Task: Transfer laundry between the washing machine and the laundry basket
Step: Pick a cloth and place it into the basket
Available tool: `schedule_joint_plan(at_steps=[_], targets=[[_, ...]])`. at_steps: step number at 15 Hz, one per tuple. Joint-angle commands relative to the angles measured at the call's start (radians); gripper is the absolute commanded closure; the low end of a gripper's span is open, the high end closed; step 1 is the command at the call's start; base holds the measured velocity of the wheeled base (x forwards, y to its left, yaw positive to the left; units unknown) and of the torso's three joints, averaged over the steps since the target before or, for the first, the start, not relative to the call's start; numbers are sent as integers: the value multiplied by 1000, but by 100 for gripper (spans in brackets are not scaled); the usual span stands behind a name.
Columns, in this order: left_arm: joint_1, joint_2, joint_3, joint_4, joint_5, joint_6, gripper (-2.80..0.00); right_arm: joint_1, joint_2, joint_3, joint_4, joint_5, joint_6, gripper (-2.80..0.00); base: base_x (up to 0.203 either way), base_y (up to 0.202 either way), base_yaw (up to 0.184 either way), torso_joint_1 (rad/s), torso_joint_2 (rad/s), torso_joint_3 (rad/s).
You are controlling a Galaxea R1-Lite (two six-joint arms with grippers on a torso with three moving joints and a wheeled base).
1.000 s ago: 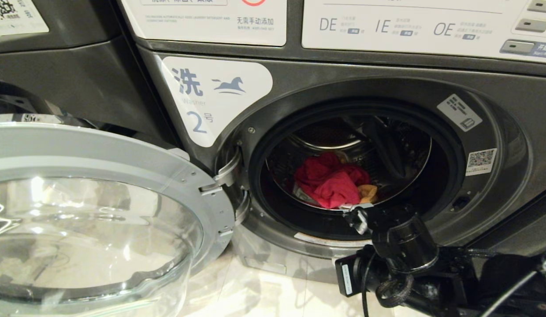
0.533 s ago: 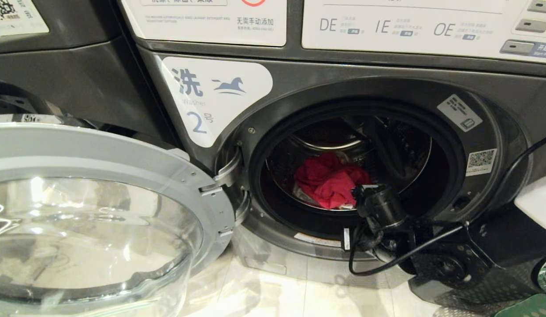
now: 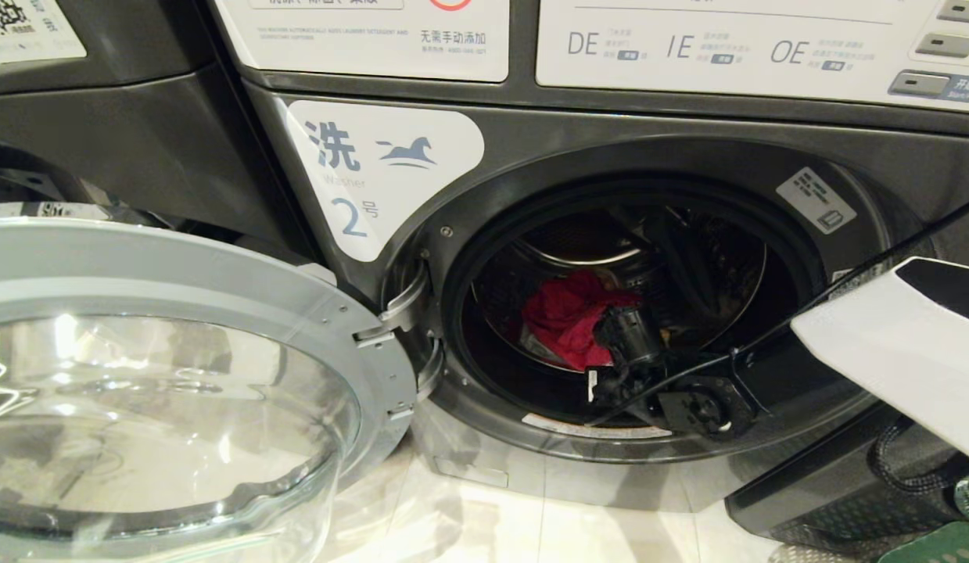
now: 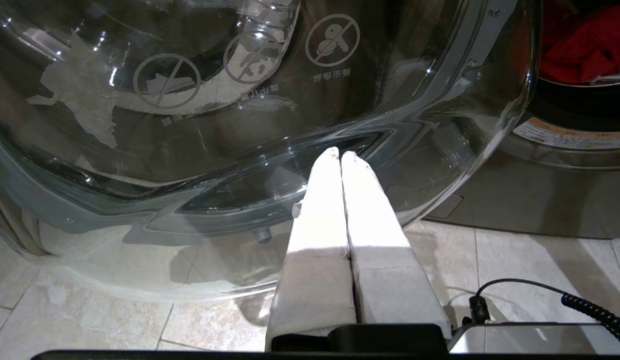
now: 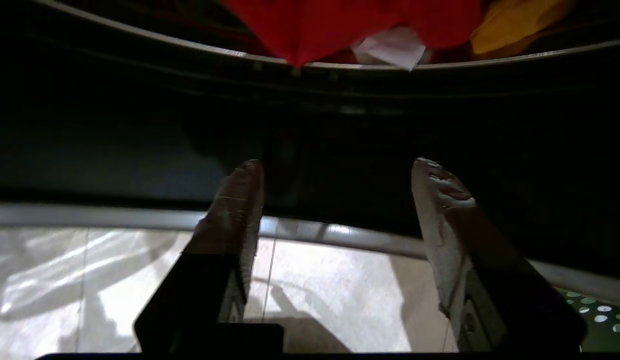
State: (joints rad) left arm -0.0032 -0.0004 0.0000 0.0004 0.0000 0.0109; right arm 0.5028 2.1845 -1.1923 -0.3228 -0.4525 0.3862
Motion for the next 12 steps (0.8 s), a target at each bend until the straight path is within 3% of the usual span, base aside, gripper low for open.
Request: schedule_joint_plan(at_steps=[1,4,8,12], targets=[[0,-1,0,0,0,0,0,3,82,-65,-4,-60,4,-280,0,0,0,0,0,0],[0,-1,0,1,0,0,0,9,152,-219,-15,-156,4,-280,0,0,0,0,0,0],[2,-1,0,1,0,0,0,-5,207,-341,-14,-183,-38,-280,0,0,0,0,0,0],[0,-1,0,1,0,0,0,-45,258,-485,-15,-191,-151,-280,0,0,0,0,0,0]])
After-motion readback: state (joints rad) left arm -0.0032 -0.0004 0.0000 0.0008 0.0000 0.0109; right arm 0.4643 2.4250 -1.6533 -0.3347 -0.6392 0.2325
